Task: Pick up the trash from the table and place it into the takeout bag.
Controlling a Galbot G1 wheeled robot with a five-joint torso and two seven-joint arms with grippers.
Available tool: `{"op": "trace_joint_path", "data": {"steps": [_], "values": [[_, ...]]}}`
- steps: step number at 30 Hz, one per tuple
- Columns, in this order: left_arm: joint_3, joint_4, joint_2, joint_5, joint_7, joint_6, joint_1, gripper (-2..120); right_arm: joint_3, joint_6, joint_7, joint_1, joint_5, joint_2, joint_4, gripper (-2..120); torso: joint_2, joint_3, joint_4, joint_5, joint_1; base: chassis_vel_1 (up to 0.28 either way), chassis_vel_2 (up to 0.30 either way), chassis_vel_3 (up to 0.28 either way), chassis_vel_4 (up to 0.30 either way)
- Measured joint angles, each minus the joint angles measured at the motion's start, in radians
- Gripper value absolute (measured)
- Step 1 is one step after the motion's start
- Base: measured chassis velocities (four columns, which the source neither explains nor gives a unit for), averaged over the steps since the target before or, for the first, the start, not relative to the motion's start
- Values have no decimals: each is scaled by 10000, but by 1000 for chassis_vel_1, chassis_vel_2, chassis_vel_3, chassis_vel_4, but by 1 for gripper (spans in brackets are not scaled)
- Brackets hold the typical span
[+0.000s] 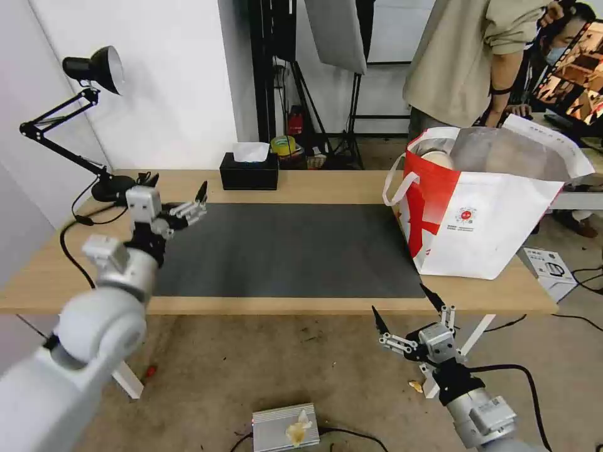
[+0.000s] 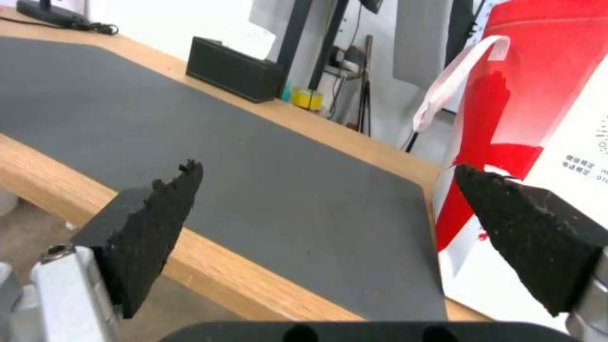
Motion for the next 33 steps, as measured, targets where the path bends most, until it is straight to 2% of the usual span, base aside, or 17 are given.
{"op": "trace_joint_path", "data": {"steps": [2, 3, 6, 10, 13, 18, 21, 23, 27, 28, 32, 33], "values": [[-94, -184, -476, 301, 183, -147, 643, 100, 0, 0, 0, 0, 1, 0, 0, 100, 0, 0, 1, 2, -1, 0, 0, 0, 0], [-94, -184, -476, 301, 183, -147, 643, 100, 0, 0, 0, 0, 1, 0, 0, 100, 0, 0, 1, 2, -1, 0, 0, 0, 0], [-224, -456, -1379, 996, 644, -474, 1526, 100, 0, 0, 0, -1, 0, 0, 0, 100, 0, 1, -1, 2, 0, 0, 0, 0, 0], [-361, -502, -1865, 1473, 926, -786, 2011, 100, -1, 0, 0, 0, 0, 0, 0, 100, 0, 0, -1, 2, 0, 0, 0, 0, 0], [-579, -594, -2547, 2110, 1474, -1263, 2770, 100, 0, 0, 0, 0, 0, 0, 0, 100, -1, 0, 0, 1, -1, 0, 0, 0, 0], [-661, -596, -3112, 2825, 1945, -1781, 3308, 100, 0, 0, 0, 0, 0, 0, 0, 100, 0, 0, 0, 0, 0, 0, 0, 0, 0], [-861, -410, -3539, 3557, 2630, -2412, 3653, 100, 0, 0, 0, 0, 0, 0, 0, 100, 0, 0, -2, 0, 0, 0, 0, 0, 0], [-907, -385, -3629, 3647, 2779, -2516, 3730, 100, 0, 0, 0, 0, 0, 0, 0, 100, 0, 0, -2, 0, 0, 0, 0, 0, 0], [-1172, -153, -4318, 4185, 3732, -3410, 4412, 100, 0, 0, 0, -1, 0, 0, 0, 100, 0, 0, -2, 1, 0, 0, 0, 0, 0], [-1172, -153, -4318, 4185, 3732, -3410, 4412, 100, 0, 0, 0, -1, 0, 0, 0, 100, 0, 0, -2, 1, 0, 0, 0, 0, 0], [-1349, 106, -4920, 4485, 4420, -4424, 5101, 100, -1, 0, 0, -1, 0, -1, 0, 100, 0, 0, 0, 1, -1, 0, 0, 0, 0], [-1349, 106, -4920, 4485, 4420, -4424, 5101, 100, -1, 0, 0, -1, 0, -1, 0, 100, 0, 0, 0, 1, -1, 0, 0, 0, 0]]}}
